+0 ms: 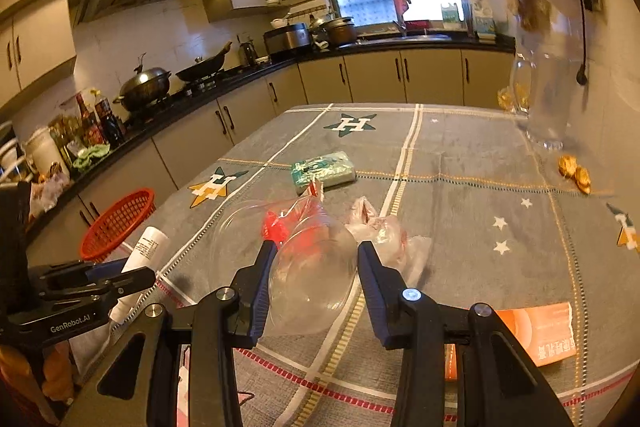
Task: Collect trash
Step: 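Carry the white bottle and clear container over the orange basket with both tools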
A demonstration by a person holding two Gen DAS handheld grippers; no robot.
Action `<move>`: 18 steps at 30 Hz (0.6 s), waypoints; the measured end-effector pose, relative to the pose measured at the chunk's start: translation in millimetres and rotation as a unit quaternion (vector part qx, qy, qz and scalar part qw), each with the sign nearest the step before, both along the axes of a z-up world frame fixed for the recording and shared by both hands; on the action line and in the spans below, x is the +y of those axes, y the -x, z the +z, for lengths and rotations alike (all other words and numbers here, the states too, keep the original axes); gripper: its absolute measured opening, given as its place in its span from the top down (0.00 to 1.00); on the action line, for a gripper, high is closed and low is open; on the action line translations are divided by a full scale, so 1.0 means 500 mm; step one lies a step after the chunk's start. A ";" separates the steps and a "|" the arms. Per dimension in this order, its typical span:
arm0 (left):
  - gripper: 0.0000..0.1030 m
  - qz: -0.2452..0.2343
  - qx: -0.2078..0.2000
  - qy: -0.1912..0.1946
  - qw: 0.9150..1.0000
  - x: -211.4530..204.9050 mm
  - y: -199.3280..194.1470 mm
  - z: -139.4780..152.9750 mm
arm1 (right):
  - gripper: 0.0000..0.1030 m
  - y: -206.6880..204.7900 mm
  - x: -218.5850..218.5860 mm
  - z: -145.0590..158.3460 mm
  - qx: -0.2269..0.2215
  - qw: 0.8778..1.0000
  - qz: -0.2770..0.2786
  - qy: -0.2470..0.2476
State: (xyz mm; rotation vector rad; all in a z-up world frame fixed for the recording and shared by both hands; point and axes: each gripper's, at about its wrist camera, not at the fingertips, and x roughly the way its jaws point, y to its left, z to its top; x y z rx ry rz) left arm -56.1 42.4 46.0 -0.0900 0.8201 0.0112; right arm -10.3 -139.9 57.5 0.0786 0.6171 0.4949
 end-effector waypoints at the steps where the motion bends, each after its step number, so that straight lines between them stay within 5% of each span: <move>1: 0.70 -0.001 0.001 0.001 1.000 0.000 0.001 -0.002 | 0.57 0.002 0.003 0.000 -0.002 1.000 0.001 0.004; 18: 0.72 -0.012 0.010 0.000 1.000 0.000 -0.028 -0.039 | 0.57 0.005 0.011 -0.008 0.009 1.000 0.007 0.009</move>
